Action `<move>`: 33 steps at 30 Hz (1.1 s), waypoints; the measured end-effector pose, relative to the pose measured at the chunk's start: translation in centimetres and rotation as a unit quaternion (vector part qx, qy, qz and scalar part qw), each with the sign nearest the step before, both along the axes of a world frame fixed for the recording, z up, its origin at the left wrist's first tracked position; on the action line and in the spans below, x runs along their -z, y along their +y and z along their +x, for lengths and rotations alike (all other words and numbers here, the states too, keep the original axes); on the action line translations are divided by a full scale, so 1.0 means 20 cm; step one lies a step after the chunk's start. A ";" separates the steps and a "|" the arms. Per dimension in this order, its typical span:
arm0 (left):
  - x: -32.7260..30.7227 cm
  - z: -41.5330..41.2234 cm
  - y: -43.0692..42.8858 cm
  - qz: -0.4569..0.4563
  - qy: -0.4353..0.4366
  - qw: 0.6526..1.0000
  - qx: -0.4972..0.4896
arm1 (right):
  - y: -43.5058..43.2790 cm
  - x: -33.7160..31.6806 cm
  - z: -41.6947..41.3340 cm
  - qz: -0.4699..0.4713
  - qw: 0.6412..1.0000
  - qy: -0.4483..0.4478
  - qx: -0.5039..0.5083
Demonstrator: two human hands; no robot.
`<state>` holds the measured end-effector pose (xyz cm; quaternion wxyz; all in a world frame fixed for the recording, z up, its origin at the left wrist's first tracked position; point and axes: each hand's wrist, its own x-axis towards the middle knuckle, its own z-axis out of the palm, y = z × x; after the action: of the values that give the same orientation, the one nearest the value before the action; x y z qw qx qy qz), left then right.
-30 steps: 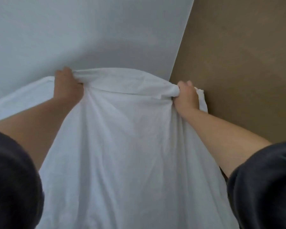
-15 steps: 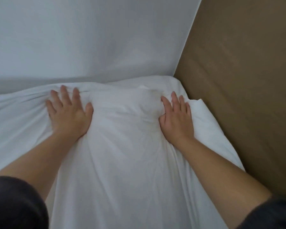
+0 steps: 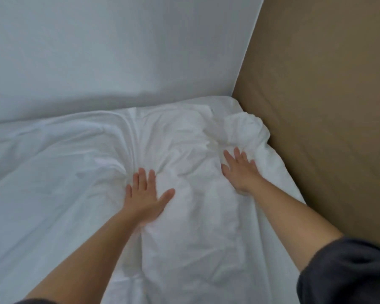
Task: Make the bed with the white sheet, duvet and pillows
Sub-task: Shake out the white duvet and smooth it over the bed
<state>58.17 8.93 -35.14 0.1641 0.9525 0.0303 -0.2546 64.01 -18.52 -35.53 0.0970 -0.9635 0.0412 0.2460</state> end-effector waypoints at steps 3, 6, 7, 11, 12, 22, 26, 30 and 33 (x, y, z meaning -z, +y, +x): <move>-0.01 -0.28 -0.05 0.018 0.027 0.999 0.022 | 0.05 -0.05 -0.36 -0.032 0.999 0.013 -0.023; -0.02 -0.54 -0.06 0.037 0.039 0.997 0.050 | 0.11 -0.05 -0.72 -0.052 0.998 0.012 -0.045; -0.03 -0.61 -0.06 0.046 0.046 0.996 0.063 | 0.12 -0.05 -0.82 -0.055 0.997 0.018 -0.047; -0.04 -0.88 -0.02 0.076 0.064 0.987 0.123 | 0.15 -0.06 -1.13 -0.073 0.995 0.046 -0.055; -0.04 -0.94 0.00 0.086 0.060 0.985 0.136 | 0.15 -0.07 -1.20 -0.071 0.995 0.051 -0.054; -0.01 -1.44 0.01 0.068 0.026 0.986 0.148 | 0.11 -0.06 -1.72 -0.067 0.995 0.059 -0.032; 0.02 -1.65 0.01 0.070 0.003 0.988 0.136 | 0.09 -0.03 -1.92 -0.077 0.995 0.041 -0.045; 0.04 -1.82 -0.01 0.099 -0.029 0.989 0.105 | 0.07 -0.05 -2.03 -0.057 0.997 0.037 -0.039; 0.05 -1.88 -0.06 0.144 -0.106 0.982 0.063 | 0.02 -0.08 -2.07 -0.085 0.995 -0.042 0.042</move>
<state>20.56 7.68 -36.09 0.0109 0.9878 -0.0113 -0.1549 22.60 -18.18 -33.84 0.0262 -0.9753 0.0979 0.1964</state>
